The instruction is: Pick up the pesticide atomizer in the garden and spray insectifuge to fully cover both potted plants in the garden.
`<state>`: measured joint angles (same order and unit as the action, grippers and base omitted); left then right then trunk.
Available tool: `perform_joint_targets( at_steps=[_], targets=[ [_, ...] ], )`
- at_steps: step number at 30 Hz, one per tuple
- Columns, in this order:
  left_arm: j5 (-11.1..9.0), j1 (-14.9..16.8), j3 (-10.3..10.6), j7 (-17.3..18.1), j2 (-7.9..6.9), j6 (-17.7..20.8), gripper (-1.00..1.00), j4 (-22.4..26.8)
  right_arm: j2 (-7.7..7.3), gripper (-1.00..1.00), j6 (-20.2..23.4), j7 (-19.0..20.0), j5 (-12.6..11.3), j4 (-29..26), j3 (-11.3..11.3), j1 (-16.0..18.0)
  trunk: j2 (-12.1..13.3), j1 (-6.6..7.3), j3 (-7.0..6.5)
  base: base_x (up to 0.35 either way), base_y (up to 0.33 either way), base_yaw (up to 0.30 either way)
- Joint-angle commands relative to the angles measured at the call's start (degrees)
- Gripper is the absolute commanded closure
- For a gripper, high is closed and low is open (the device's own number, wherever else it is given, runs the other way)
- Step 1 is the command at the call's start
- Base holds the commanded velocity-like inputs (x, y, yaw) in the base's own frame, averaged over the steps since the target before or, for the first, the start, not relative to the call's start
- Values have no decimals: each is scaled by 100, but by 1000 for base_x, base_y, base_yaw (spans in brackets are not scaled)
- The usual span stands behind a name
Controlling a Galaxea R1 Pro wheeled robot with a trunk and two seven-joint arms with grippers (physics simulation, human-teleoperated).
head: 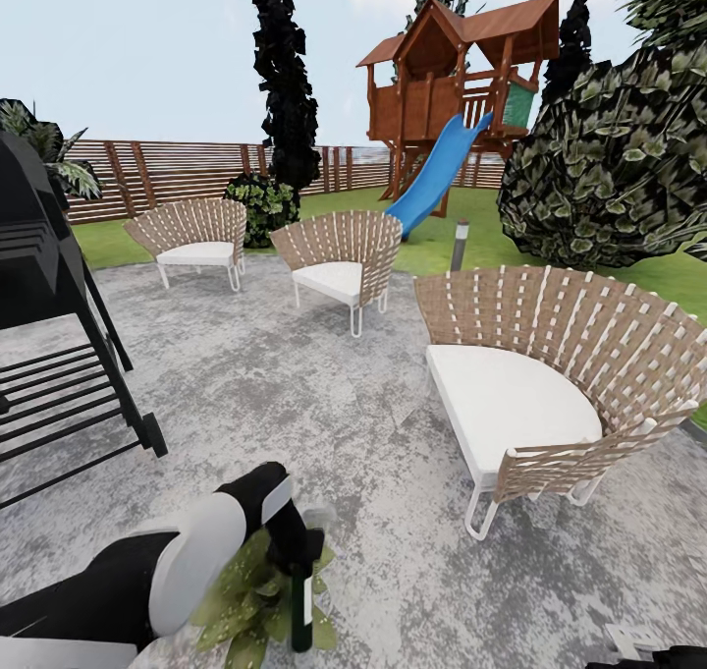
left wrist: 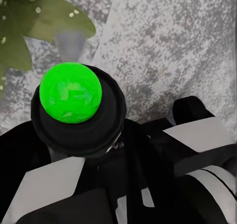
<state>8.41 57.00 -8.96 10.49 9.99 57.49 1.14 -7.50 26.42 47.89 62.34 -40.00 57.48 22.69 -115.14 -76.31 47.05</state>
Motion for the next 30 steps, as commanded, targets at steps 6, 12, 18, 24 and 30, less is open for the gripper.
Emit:
perform_joint_targets(
  at_steps=[6, 12, 18, 24, 30],
  targets=[
    [55, 115, -50, 24, 1, 30, 100, 9, 3, -100, 12, 37, 31, -7, 21, 8, -3, 1, 6, 0, 0, 0],
    [55, 233, -53, 24, 1, 34, 100, 9, 3, -100, 12, 37, 31, -7, 23, 8, -3, 1, 6, 0, 0, 0],
    [50, 314, -53, 24, 1, 35, 100, 3, 3, -100, 12, 37, 28, -7, 27, 11, -3, 1, 6, 0, 0, 0],
    [-12, 432, -53, 24, -70, 42, 100, -7, 3, -100, 12, 36, 29, -8, 26, 9, -3, 1, 6, 0, 0, 0],
    [-15, 468, -151, 24, -84, 43, 100, -17, 3, -100, 12, 36, 31, -7, 24, 7, -3, 1, 6, 0, 0, 0]
  ],
)
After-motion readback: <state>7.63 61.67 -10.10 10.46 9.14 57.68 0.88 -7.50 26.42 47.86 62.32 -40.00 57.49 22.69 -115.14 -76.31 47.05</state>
